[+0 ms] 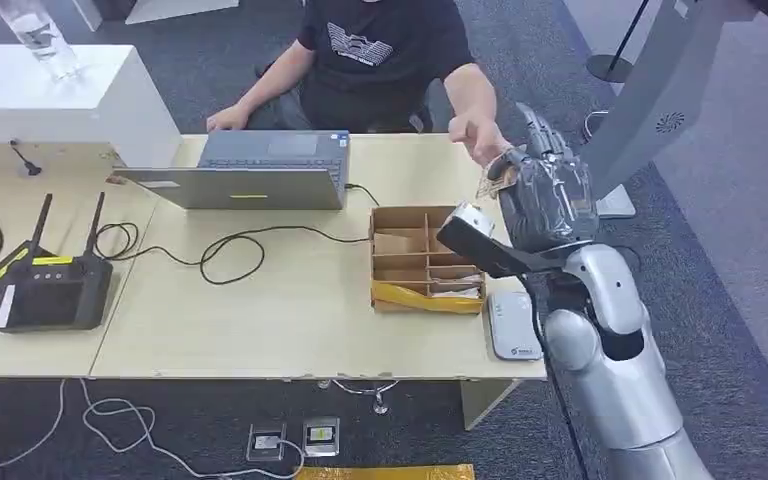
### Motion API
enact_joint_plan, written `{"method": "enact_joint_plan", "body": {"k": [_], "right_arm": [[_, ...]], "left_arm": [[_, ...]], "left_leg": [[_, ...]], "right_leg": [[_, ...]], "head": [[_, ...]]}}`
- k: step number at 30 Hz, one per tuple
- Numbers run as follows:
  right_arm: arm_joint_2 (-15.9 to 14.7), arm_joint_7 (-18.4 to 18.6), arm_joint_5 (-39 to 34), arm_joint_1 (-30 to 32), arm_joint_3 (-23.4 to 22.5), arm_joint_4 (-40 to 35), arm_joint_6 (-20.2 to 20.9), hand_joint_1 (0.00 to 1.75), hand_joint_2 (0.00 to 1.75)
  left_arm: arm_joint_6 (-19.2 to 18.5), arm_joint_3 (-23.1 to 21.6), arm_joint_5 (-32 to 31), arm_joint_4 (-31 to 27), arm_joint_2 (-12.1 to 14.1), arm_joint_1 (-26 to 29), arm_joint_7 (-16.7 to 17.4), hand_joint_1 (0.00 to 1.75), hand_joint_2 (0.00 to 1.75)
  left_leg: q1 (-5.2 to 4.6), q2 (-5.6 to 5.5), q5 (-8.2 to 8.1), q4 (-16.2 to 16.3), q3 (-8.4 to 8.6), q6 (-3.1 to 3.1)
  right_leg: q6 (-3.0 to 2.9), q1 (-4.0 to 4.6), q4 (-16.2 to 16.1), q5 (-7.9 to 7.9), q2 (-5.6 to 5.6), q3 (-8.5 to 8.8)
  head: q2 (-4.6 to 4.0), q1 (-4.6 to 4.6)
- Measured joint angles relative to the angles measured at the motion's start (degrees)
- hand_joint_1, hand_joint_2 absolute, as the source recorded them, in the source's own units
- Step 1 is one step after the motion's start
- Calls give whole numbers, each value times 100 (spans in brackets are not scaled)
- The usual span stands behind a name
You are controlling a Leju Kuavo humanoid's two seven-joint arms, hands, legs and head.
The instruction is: Pass the card to the sensor for recognition and then transmit it.
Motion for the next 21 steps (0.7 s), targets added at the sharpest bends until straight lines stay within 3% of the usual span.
{"method": "enact_joint_plan", "body": {"k": [14, 15, 16, 17, 21], "right_arm": [[53, -11, -35, 11, 193, 468, -39, 169, 175], [53, -9, -39, 12, 193, 490, -39, 157, 175], [53, -7, -39, 12, 193, 518, -39, 49, 175], [53, -2, -39, 14, 195, 542, -39, 0, 175], [53, 15, -16, 33, 214, 634, -74, 0, 175]], "left_arm": [[0, 0, -15, 0, -24, 3, 101, 0, 0], [2, 0, -15, 0, -29, 3, 101, 0, 0], [0, 0, -15, 0, -35, 3, 101, 0, 0], [2, 0, -15, 0, -35, 3, 101, 0, 0], [0, 0, -9, 0, -42, 3, 101, 0, 0]], "left_leg": [[0, 0, 0, 1, 1, 0], [0, 0, 0, 1, 0, 0], [0, 0, 0, 1, 1, 0], [0, 0, 0, 1, 0, 0], [0, 1, 0, 1, 0, 0]], "right_leg": [[0, 0, 0, 0, 2, -1], [0, 0, 0, 0, 1, -2], [0, 0, 0, 0, 1, -2], [0, 0, 0, 0, 1, -2], [0, 0, 0, 0, 2, -3]], "head": [[0, 0], [0, 0], [0, 2], [0, 0], [-2, 2]]}}
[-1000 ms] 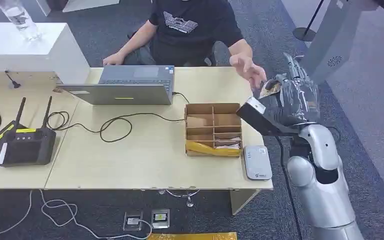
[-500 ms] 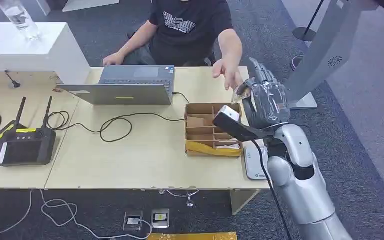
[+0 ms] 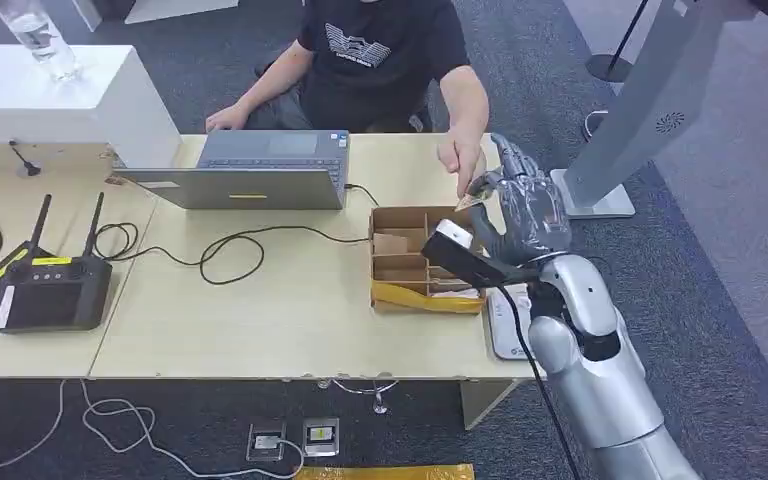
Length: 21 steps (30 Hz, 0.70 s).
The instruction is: Pass the card to the sensor for recognition and then transmit it.
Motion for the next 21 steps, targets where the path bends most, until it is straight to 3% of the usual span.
{"method": "enact_joint_plan", "body": {"k": [17, 21], "right_arm": [[-7, 75, 201, 170, 61, 186, -66, 0, 175], [-20, 262, 319, 323, 61, 71, -33, 0, 175]], "left_arm": [[0, 0, 79, 0, -15, 0, 0, 0, 0], [2, 0, 129, 0, -20, 1, 0, 0, 0]], "left_leg": [[0, 1, 0, 0, 2, 0], [0, 2, 0, 1, 5, 0]], "right_leg": [[0, 0, 0, 0, 2, -1], [0, 0, -1, 0, 3, -3]], "head": [[2, 0], [2, 0]]}}
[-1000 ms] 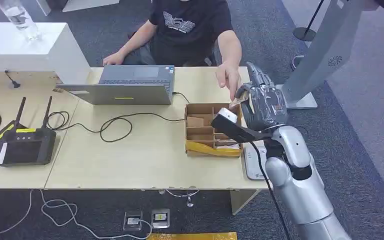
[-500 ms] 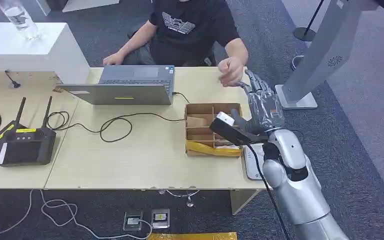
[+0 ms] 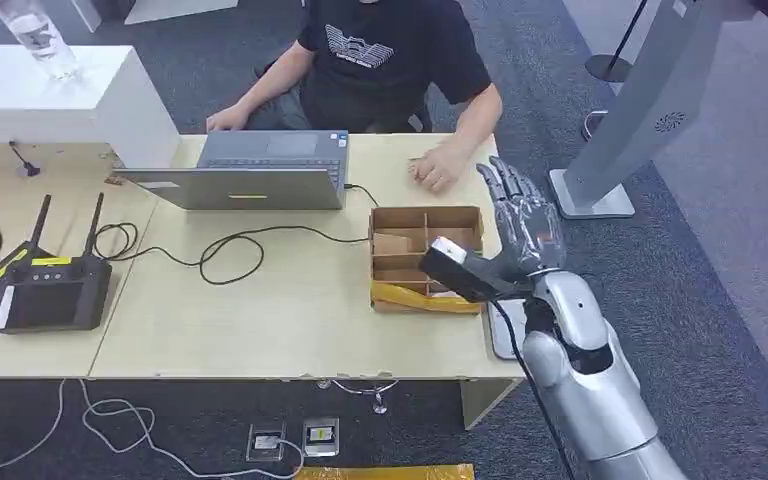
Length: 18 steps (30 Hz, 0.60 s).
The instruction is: Pass the card to the sensor for recognition and then transmit it.
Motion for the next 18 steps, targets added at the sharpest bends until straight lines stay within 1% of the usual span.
{"method": "enact_joint_plan", "body": {"k": [5, 9, 13, 18], "right_arm": [[-129, 329, 197, 504, -50, -390, 232, 0, 175], [-251, 486, 331, 866, -140, -766, 475, 0, 175], [-310, 512, 330, 1140, -175, -1024, 551, 0, 175], [-350, 512, 298, 1313, -192, -1170, 555, 0, 175]], "left_arm": [[-2, 0, 70, 0, -7, 18, 33, 0, 0], [-2, 2, 109, 0, -7, 23, 33, 0, 0], [0, 2, 118, 2, -7, 23, 11, 0, 0], [0, 2, 118, 2, -7, 22, -20, 0, 0]], "left_leg": [[0, 1, -1, 0, -1, 0], [0, 3, -2, 0, 0, -1], [0, 4, -2, -1, 0, -1], [1, 4, -1, -1, 1, -1]], "right_leg": [[0, 0, 0, 0, -1, -1], [0, 0, -1, 0, -1, -1], [0, 0, -1, 0, 0, -1], [0, 1, 0, 0, 0, 0]], "head": [[0, -2], [0, -2], [0, -2], [0, -2]]}}
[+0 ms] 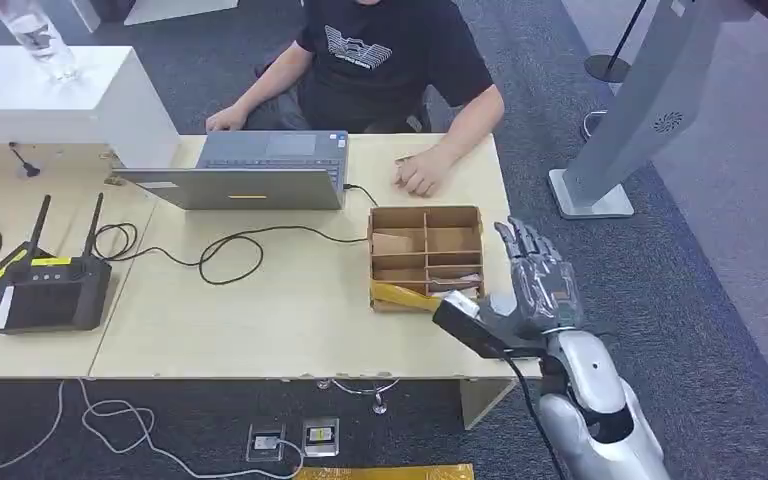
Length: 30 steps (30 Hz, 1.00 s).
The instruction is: Pass the card to the sensor for recognition and then transmit it.
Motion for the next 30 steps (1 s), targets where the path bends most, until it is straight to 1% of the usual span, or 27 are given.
{"method": "enact_joint_plan", "body": {"k": [6, 13, 26, 30], "right_arm": [[-20, -26, -50, 139, -9, -65, -33, 0, 175], [0, -227, -66, 216, -9, 11, -260, 0, 175], [302, -535, 35, 74, -96, 597, -805, 0, 175], [387, -560, 55, 22, -144, 739, -857, 0, 175]], "left_arm": [[-2, 0, 2, 0, 0, -1, -17, 0, 0], [-2, 0, -11, 0, 7, -3, -17, 0, 0], [0, 0, -236, 0, 7, -9, -13, 0, 0], [-2, 0, -247, 0, 7, -9, -7, 0, 0]], "left_leg": [[0, 0, 0, 0, -1, 0], [0, -1, 0, -1, -3, 0], [0, -1, 0, -1, -4, 0], [0, -1, 0, -1, -4, 0]], "right_leg": [[0, 0, 0, 0, 0, 1], [0, 0, 0, 0, 0, 1], [0, 0, 0, 0, 0, 2], [0, 0, 0, 0, 0, 2]], "head": [[0, 2], [0, 0], [0, 0], [0, 0]]}}
